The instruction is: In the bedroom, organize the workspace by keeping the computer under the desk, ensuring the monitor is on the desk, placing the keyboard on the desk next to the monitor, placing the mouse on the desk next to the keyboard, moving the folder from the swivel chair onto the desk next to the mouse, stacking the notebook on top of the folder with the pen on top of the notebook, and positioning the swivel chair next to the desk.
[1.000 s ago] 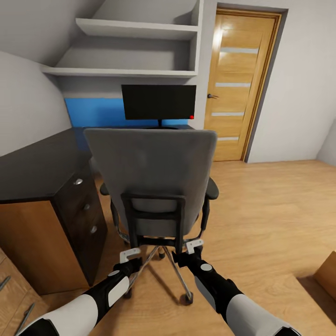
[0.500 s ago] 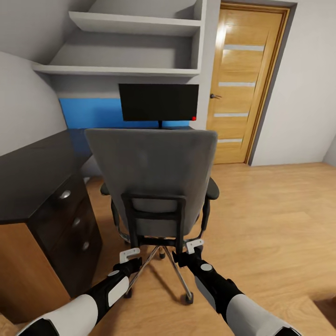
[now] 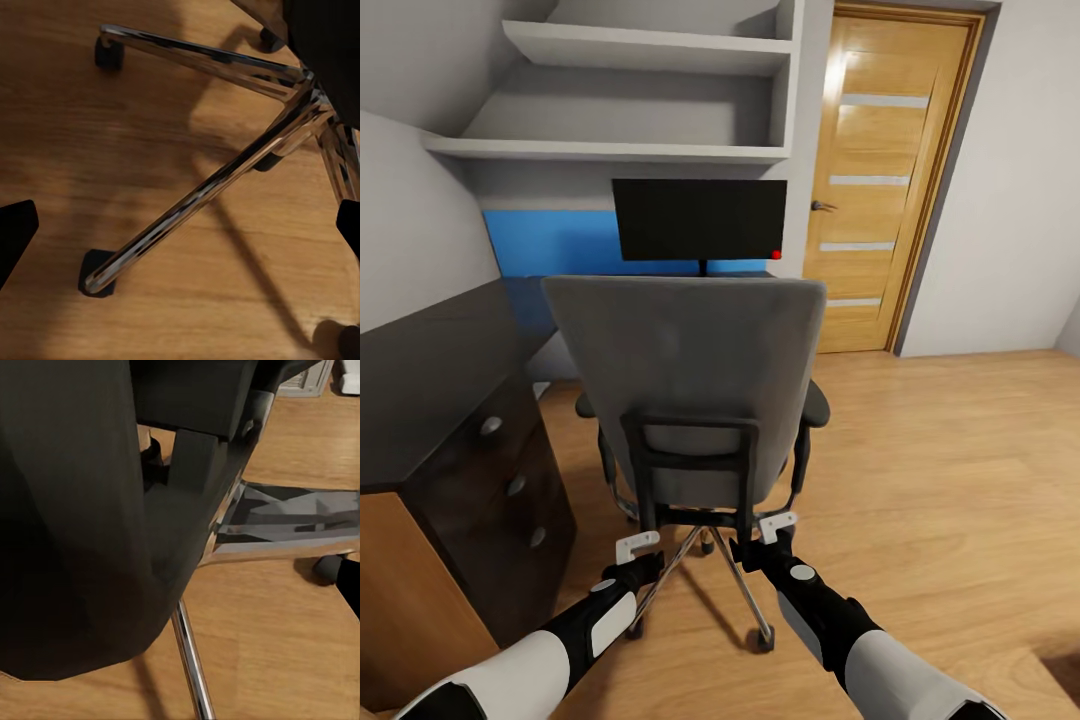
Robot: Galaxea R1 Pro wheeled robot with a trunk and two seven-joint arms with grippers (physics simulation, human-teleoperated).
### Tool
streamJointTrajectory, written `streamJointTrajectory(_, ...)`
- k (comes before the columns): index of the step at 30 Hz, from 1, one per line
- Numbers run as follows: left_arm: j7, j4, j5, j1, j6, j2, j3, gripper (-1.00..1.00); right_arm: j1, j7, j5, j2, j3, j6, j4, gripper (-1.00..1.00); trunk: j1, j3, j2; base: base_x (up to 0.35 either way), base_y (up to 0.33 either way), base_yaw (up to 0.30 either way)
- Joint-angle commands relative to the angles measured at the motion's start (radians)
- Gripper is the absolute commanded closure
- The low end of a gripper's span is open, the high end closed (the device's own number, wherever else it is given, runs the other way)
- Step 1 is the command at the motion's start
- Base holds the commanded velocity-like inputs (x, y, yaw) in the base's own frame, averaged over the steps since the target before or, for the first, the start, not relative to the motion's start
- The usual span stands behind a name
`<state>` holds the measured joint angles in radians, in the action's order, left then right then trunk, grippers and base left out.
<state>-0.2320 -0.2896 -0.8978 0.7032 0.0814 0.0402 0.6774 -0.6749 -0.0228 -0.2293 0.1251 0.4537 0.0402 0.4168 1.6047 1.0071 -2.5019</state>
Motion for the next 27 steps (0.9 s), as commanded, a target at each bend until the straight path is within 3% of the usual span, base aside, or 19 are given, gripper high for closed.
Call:
streamJointTrajectory(1,-0.006,0.0,-0.009,0.001,0.005,0.0,0.008,-1.0,-0.001,-0.003,-0.01,-0.001,0.007,0.004,-0.001,-1.0,0.0,0.001,0.0,0.001,-0.096,0.0)
streamJointTrajectory(5,-0.006,0.0,-0.009,0.001,0.004,0.0,0.008,-1.0,-0.001,-0.003,-0.01,-0.001,0.006,0.004,-0.001,-1.0,0.0,0.001,0.0,-0.025,-0.118,0.0)
streamJointTrajectory(17,-0.006,0.003,-0.01,0.001,0.004,0.0,0.008,-1.0,-0.001,-0.003,-0.012,-0.001,0.005,0.004,-0.001,-1.0,0.0,0.001,0.0,-0.216,-0.03,0.0)
streamJointTrajectory(27,-0.006,0.003,-0.01,0.001,0.004,0.0,0.008,-1.0,-0.001,-0.004,-0.012,-0.002,0.005,0.004,-0.001,-1.0,0.0,0.001,0.0,0.116,-0.089,0.0)
